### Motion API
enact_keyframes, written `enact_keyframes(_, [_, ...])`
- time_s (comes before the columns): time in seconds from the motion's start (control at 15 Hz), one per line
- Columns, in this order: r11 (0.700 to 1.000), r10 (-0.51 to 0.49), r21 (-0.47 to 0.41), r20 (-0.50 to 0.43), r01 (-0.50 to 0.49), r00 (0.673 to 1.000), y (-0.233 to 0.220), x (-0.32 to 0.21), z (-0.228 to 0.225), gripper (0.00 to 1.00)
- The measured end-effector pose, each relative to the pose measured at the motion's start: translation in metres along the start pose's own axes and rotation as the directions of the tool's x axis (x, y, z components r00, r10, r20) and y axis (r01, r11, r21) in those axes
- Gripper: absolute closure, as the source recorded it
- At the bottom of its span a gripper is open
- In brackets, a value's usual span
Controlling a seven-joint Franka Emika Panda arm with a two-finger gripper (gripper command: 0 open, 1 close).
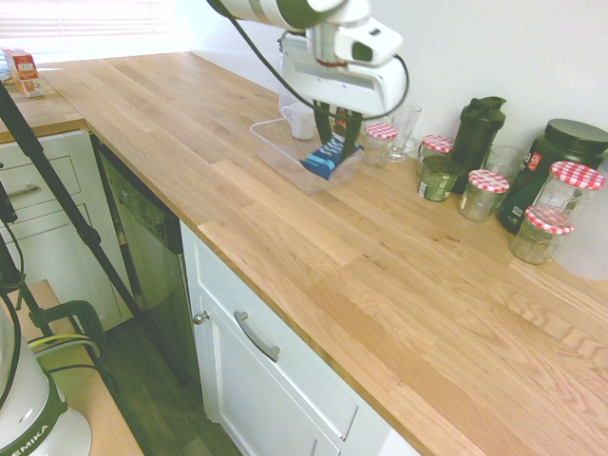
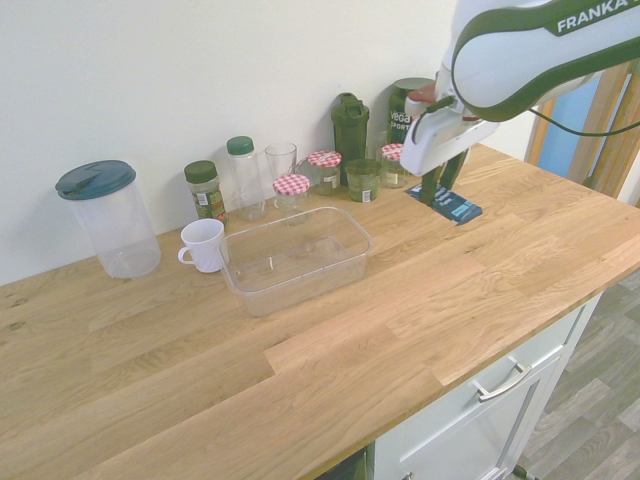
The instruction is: Put the protein bar into the container
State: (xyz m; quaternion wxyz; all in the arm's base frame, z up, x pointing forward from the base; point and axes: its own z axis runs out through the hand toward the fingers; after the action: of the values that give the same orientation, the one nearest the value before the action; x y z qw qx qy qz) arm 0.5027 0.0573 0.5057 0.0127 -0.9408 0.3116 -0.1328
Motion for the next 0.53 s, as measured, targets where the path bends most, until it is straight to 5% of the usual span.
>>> enact_keyframes(0.53, [0.997,-0.044,-0.072,-0.038,0.042,0.998,-0.138,-0.038,-0.012,1.00])
